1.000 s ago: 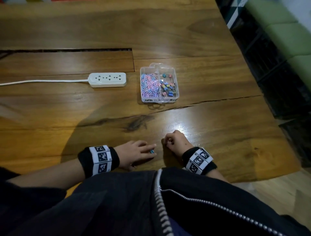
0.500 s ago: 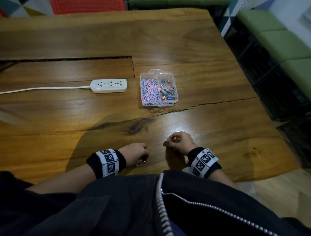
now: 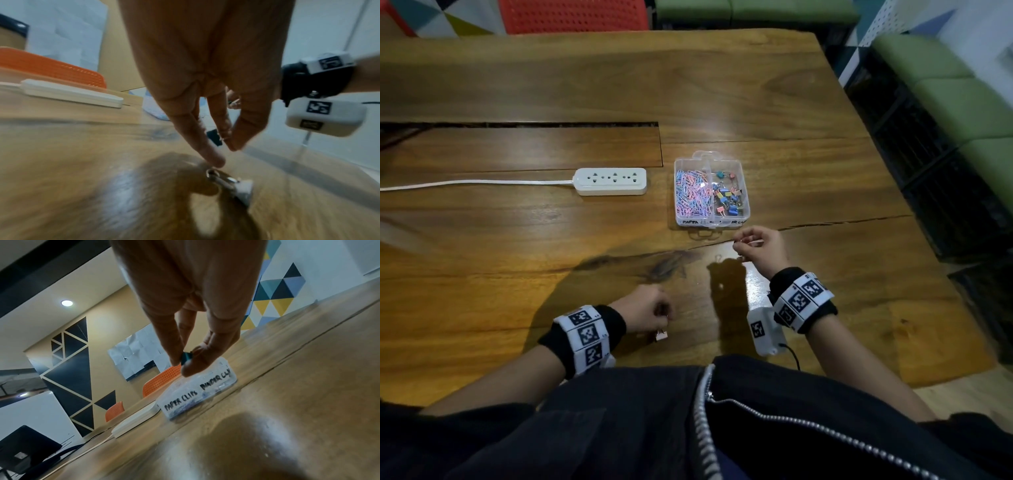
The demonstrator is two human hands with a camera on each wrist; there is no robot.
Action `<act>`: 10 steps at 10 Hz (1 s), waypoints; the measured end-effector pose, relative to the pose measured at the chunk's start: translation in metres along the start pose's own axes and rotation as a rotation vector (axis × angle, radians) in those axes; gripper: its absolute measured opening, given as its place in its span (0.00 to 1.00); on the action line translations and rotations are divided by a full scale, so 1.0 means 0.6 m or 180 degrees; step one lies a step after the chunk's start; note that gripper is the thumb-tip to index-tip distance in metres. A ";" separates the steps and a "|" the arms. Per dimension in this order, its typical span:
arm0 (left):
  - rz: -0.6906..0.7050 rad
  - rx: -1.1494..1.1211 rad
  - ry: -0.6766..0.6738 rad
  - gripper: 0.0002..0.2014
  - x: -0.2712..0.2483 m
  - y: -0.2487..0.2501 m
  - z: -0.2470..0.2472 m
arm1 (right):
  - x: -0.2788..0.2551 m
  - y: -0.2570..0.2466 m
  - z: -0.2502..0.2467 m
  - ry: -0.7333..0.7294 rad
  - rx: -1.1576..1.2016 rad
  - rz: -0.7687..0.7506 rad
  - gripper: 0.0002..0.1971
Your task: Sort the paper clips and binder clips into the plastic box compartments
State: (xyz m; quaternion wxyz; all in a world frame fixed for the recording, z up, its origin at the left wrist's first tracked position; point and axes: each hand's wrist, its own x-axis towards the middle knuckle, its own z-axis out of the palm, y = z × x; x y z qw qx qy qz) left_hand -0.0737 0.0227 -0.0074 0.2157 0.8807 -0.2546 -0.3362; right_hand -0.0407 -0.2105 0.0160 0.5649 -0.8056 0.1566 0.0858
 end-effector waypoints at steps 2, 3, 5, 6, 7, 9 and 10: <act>0.0140 0.1035 -0.0473 0.16 -0.017 0.011 0.037 | -0.016 0.020 0.000 -0.0227 -0.0029 0.0220 0.12; 0.0235 0.1075 -0.0419 0.11 -0.010 0.016 0.036 | -0.002 0.005 -0.009 -0.0378 -0.0040 0.0322 0.11; -0.0158 0.0588 -0.0202 0.07 0.016 0.041 -0.003 | 0.066 -0.074 -0.026 0.0126 0.0253 0.0103 0.06; -0.0210 0.0077 0.0177 0.10 0.039 0.060 -0.038 | 0.084 -0.082 -0.027 0.0194 0.0362 0.0020 0.13; -0.0190 -0.0370 0.0644 0.11 0.073 0.088 -0.071 | 0.064 -0.047 -0.020 0.0302 0.0349 -0.0050 0.12; -0.0218 -0.1177 0.1607 0.12 0.173 0.153 -0.138 | -0.041 0.056 -0.001 -0.0108 0.0046 0.0221 0.11; -0.0347 -0.1602 0.1507 0.17 0.206 0.155 -0.153 | -0.081 0.085 0.001 -0.0117 -0.0166 0.0292 0.12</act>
